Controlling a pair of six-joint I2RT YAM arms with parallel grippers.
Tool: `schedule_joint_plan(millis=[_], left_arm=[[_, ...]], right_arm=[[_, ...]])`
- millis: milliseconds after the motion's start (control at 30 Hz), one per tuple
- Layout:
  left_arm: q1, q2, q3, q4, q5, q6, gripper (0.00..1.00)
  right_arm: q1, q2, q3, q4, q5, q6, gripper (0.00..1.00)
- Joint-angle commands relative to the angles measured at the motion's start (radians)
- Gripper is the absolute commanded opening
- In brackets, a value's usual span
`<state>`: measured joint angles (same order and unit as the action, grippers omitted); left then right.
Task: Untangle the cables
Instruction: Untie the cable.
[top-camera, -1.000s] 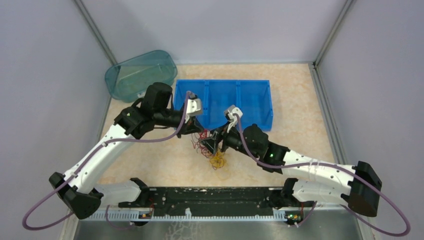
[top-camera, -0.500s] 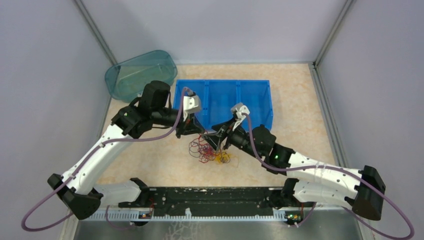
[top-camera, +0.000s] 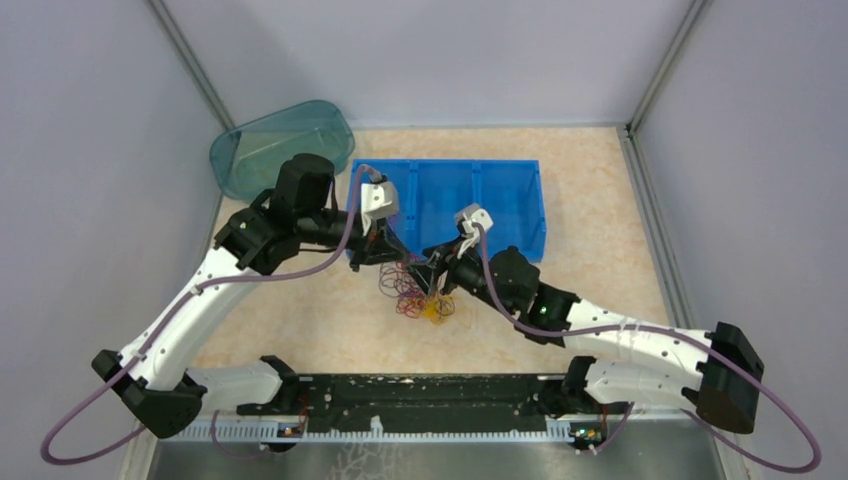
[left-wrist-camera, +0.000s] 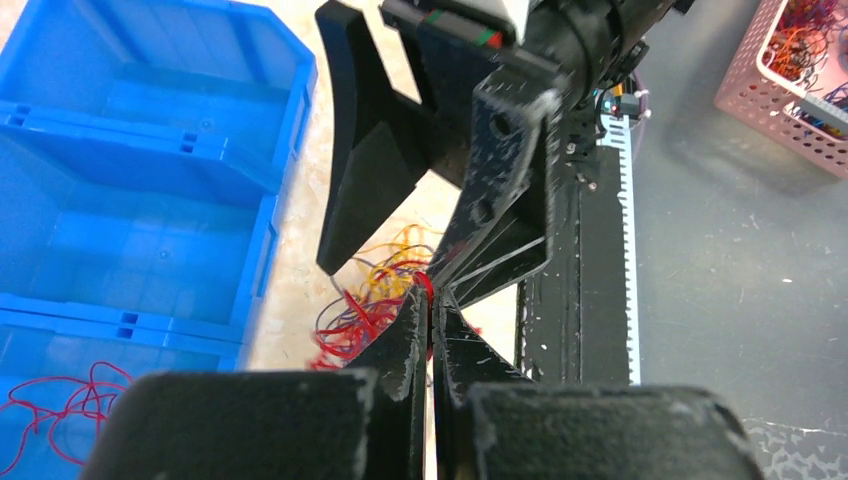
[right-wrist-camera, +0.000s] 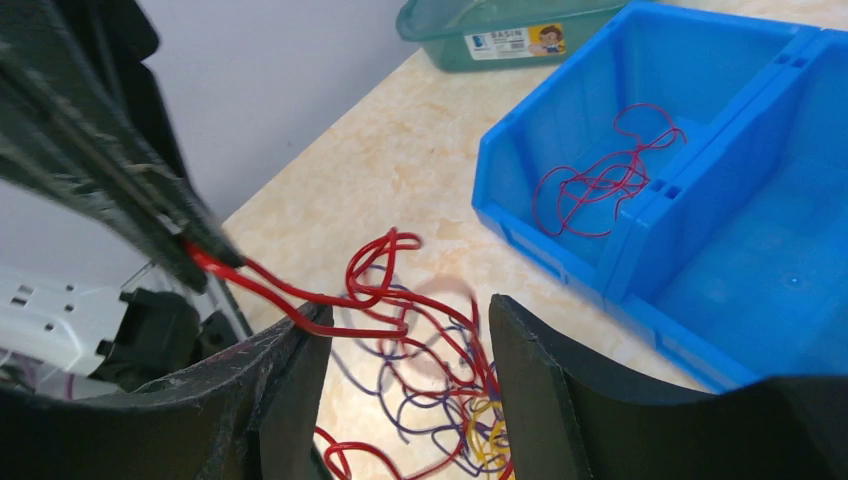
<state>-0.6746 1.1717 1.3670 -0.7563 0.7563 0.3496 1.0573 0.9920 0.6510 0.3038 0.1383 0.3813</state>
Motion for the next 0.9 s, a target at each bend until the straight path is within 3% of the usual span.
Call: schedule_joint_plan(millis=[0, 167, 400, 867], left_arm=[[-0.006, 0.013, 0.053, 0.000, 0.064, -0.067, 0.00], [-0.006, 0.040, 0.096, 0.002, 0.112, -0.124, 0.00], [-0.006, 0.069, 0.185, -0.015, 0.168, -0.152, 0.00], [-0.006, 0.107, 0.518, -0.014, 0.124, -0.102, 0.00]], right_arm=[[-0.008, 0.033, 0.061, 0.117, 0.097, -0.027, 0.59], [-0.003, 0.093, 0.070, 0.242, 0.154, -0.017, 0.59], [0.001, 0.158, 0.068, 0.255, 0.180, 0.002, 0.59], [0.001, 0.100, -0.146, 0.304, 0.210, 0.120, 0.57]])
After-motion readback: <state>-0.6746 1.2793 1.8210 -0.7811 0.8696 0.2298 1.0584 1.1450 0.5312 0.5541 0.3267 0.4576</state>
